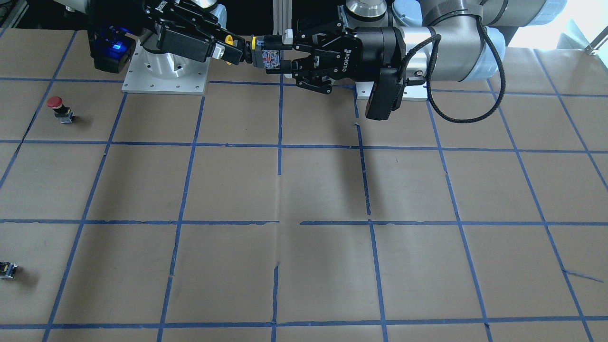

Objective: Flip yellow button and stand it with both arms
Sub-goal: 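Hold the button out with the left gripper while the right gripper approaches its yellow cap, then close the right gripper on the yellow cap while the left gripper opens and withdraws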

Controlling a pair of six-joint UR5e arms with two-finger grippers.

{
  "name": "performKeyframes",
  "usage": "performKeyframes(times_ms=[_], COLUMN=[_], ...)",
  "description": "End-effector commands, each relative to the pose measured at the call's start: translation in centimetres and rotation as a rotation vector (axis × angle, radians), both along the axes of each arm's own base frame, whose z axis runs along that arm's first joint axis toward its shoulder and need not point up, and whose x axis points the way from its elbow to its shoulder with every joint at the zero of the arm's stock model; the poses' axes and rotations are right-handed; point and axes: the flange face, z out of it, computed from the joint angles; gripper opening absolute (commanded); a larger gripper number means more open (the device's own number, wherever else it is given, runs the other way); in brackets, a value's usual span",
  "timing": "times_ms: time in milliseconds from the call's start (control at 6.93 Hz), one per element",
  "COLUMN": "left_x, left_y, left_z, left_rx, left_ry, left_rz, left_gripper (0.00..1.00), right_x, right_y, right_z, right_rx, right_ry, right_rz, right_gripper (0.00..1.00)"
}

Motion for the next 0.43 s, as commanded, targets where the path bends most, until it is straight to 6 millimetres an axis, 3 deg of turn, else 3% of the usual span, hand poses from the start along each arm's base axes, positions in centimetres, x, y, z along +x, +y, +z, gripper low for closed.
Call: performKeyframes(times_ms=[0, 288], left_x=[-0.03, 0.26], left_y=[-0.01, 0.05], left_z=[0.14, 0.99], left_rx=[0.025, 0.008], left_ry=[-0.002, -0.008], left_rz=[-0.001, 0.004], left_gripper=[0.96, 0.96], right_x=[-0.07, -0.80], right_y=[-0.10, -0.54], right_z=[-0.09, 0.38], right_rx=[0.003, -0.021], right_ry=[0.001, 0.020], right_rz=[-0.001, -0.013], right_gripper=[0.22, 0.22])
